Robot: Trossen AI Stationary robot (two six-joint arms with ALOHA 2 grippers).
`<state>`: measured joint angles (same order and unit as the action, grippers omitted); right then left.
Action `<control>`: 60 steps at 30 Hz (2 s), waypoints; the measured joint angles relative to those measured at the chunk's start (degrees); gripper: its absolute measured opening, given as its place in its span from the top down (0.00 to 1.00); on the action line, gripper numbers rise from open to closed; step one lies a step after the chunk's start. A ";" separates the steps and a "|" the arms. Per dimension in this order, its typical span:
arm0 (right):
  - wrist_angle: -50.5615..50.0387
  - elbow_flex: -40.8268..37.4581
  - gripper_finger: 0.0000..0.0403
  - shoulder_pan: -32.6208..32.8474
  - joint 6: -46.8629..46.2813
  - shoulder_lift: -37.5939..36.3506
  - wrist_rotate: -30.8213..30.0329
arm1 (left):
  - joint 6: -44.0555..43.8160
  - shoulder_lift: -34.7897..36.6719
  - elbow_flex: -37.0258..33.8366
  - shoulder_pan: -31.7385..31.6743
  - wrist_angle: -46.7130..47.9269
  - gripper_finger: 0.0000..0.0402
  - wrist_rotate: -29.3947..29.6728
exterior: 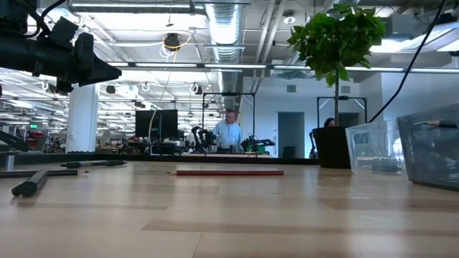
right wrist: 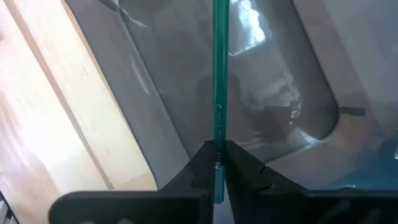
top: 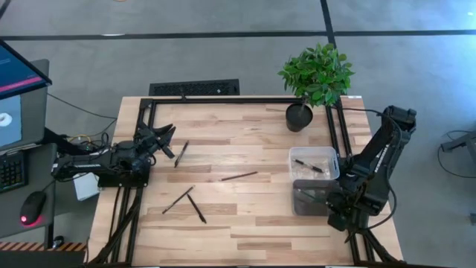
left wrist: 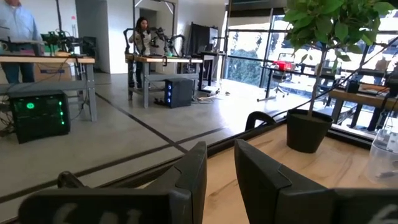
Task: Sort pens & pencils
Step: Put the dark green pencil into the black transparent bin, then put the brown pencil into the black transparent bin
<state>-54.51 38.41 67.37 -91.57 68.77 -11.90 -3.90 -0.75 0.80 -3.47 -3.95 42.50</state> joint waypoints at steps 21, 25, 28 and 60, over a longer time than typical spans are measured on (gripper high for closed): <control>-7.59 3.20 0.66 -2.10 0.17 -1.21 1.62 | -0.02 0.00 0.02 -0.01 0.00 0.82 -0.02; -19.16 7.87 0.65 -6.51 7.11 -2.92 1.35 | -0.02 0.00 0.02 0.00 0.00 0.82 -0.02; -26.95 11.30 0.64 -11.63 14.23 -4.25 -1.24 | -0.02 0.00 0.02 -0.02 0.00 0.82 -0.03; 15.03 20.83 0.66 -69.20 103.99 2.30 12.55 | -0.43 0.00 0.02 0.00 0.00 0.82 -0.03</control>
<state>-39.48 59.24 -1.83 12.42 71.07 0.65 -4.33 -0.75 0.82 -3.46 -3.95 42.47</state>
